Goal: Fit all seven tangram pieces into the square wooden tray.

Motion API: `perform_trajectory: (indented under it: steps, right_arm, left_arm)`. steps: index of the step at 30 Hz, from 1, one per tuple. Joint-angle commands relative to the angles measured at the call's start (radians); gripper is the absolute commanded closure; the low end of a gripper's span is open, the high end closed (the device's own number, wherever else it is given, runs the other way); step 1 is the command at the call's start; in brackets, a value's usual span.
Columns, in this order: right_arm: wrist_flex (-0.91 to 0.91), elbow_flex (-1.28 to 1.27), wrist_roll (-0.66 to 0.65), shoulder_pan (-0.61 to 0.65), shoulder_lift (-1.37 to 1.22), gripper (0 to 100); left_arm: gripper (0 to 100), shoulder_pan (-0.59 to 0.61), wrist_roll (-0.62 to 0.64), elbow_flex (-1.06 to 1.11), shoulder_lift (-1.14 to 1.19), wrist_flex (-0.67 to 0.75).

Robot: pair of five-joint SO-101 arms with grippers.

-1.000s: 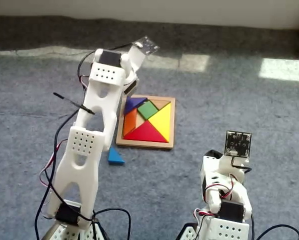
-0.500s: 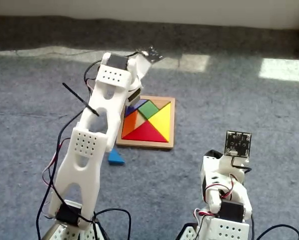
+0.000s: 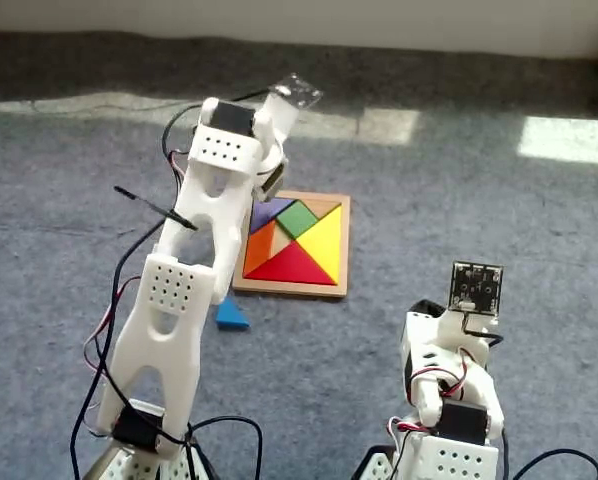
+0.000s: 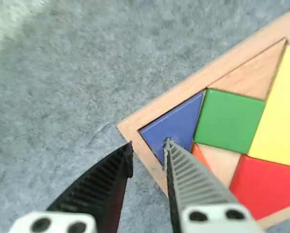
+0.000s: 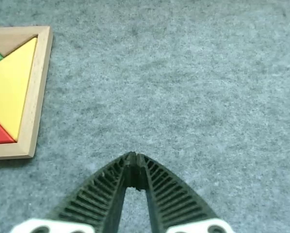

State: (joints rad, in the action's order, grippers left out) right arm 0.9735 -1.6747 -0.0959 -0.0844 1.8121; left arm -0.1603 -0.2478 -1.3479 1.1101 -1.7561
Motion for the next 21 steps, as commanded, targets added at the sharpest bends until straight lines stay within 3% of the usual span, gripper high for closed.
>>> perform_trajectory:
  steps: [1,9,21]
  right_arm:
    - [-0.002,-0.145,-0.009,-0.012,-0.005,99.1]
    - [-0.018,-0.145,-0.008,-0.012,-0.005,99.1]
    - [-0.035,-0.145,-0.006,-0.012,-0.012,99.1]
  left_arm:
    - [88,0.027,0.029,-0.067,-0.027,-0.018]
    - [88,0.047,0.08,0.051,-0.168,-0.018]
    - [89,0.044,0.146,0.697,-0.823,-0.011]
